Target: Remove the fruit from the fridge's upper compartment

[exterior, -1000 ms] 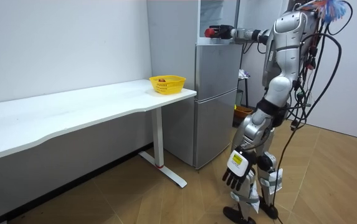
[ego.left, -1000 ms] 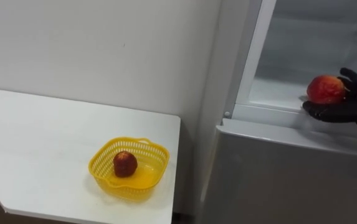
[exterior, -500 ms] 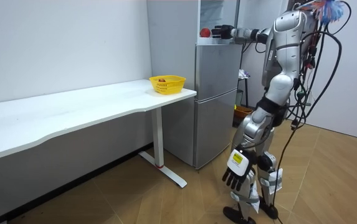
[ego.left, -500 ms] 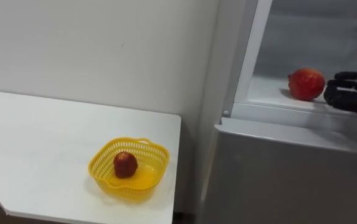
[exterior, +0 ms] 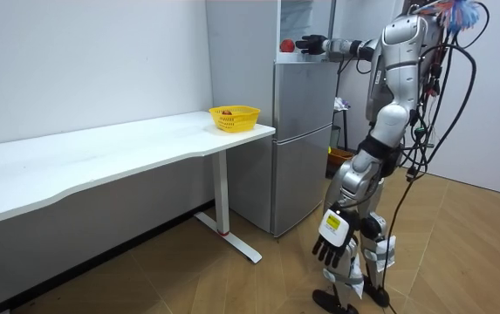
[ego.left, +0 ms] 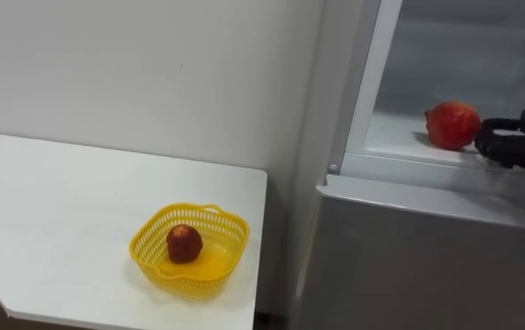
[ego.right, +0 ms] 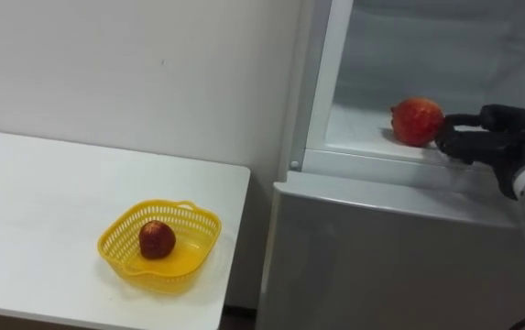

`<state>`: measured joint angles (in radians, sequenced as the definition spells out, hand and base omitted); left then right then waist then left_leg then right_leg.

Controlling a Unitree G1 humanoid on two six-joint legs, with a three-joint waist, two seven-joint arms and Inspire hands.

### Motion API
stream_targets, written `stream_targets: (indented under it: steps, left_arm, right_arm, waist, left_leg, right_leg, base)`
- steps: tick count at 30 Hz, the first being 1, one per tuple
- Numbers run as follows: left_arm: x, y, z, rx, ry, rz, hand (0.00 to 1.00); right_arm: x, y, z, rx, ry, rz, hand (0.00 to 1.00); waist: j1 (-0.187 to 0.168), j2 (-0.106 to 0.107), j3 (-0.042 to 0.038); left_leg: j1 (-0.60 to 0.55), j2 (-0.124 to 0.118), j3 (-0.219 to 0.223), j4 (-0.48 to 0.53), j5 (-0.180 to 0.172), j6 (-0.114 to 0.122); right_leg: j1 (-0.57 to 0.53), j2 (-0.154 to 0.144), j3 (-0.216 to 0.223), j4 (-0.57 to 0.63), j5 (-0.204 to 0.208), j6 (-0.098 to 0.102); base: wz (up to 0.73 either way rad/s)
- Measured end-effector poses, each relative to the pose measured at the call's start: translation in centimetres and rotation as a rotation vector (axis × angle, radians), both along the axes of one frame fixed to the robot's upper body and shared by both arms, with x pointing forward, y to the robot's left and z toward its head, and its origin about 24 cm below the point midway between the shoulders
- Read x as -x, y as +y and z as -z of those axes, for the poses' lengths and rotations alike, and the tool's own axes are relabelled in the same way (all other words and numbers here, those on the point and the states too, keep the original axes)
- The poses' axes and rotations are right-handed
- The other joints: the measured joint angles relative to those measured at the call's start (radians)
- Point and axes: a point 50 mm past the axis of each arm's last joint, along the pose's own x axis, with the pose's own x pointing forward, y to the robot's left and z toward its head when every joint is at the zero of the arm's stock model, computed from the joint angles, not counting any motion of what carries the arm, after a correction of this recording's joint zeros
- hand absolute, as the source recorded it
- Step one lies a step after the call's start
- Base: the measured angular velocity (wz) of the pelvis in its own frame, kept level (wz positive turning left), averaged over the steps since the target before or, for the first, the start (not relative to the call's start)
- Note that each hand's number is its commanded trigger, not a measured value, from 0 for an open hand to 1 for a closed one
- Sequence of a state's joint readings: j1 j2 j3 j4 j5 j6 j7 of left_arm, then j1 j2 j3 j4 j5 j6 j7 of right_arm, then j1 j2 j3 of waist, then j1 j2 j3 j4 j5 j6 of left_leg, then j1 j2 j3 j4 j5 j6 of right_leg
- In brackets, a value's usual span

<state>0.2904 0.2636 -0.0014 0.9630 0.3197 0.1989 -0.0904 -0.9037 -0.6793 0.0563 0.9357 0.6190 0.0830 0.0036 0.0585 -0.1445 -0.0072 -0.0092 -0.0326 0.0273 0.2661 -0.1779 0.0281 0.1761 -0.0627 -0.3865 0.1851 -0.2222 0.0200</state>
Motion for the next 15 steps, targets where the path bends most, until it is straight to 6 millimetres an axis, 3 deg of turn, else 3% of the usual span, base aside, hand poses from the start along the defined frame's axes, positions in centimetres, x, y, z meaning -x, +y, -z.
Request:
stream_targets:
  steps: [15]
  left_arm:
    - [-0.59, 0.00, 0.01, 0.001, -0.013, -0.001, 0.00]
  right_arm:
    - [-0.04, 0.11, 0.03, -0.003, 0.003, -0.021, 0.00]
  waist:
    - [-0.004, -0.002, 0.0009]
  left_leg:
    - [-0.014, -0.001, -0.007, 0.004, 0.000, 0.000]
  right_leg:
    - [-0.001, 0.001, -0.004, 0.000, 0.000, 0.000]
  base:
    - [0.00]
